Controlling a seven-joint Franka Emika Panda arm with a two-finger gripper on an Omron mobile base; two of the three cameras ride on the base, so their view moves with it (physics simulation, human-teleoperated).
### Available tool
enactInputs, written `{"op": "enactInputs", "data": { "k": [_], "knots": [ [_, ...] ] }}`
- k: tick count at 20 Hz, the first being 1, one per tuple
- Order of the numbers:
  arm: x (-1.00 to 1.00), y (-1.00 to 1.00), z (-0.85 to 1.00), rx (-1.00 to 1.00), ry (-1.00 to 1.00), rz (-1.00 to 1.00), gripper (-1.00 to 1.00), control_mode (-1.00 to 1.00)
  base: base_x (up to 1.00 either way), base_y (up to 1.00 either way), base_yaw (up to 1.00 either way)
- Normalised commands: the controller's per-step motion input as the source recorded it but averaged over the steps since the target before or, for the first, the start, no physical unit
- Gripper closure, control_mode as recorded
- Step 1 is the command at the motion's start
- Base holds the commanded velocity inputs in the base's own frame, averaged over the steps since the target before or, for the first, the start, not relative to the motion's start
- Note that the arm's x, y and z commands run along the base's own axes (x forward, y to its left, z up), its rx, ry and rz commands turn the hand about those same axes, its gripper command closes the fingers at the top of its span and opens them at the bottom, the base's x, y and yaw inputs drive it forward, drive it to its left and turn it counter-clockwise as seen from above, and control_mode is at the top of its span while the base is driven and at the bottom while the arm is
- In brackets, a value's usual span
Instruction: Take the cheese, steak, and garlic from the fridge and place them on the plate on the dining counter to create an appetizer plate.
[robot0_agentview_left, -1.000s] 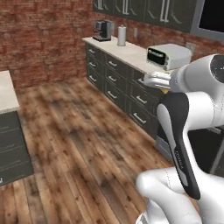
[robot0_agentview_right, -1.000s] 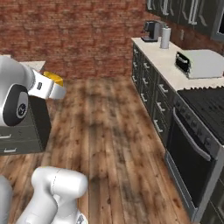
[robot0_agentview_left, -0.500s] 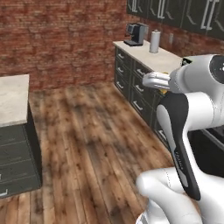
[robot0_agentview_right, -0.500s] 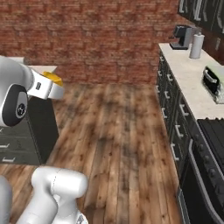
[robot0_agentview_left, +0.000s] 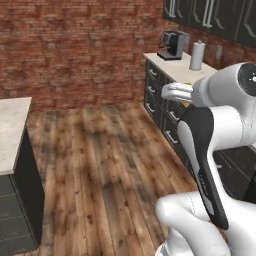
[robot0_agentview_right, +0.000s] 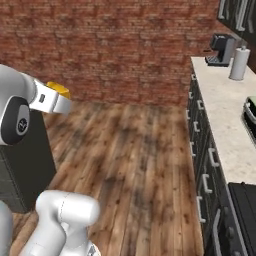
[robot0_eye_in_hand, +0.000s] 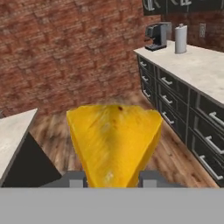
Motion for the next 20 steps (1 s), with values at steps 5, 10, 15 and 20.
{"op": "enactInputs", "data": {
  "k": [5,10,15,20],
  "knots": [
    [0.0,0.0,0.0,0.0,0.0,0.0,1.0,1.0,1.0,-0.49,0.0],
    [0.0,0.0,0.0,0.0,0.0,0.0,1.0,1.0,1.0,-0.1,0.0],
    [0.0,0.0,0.0,0.0,0.0,0.0,1.0,1.0,1.0,0.0,0.05],
    [0.0,0.0,0.0,0.0,0.0,0.0,1.0,1.0,1.0,0.0,0.25]
  ]
}}
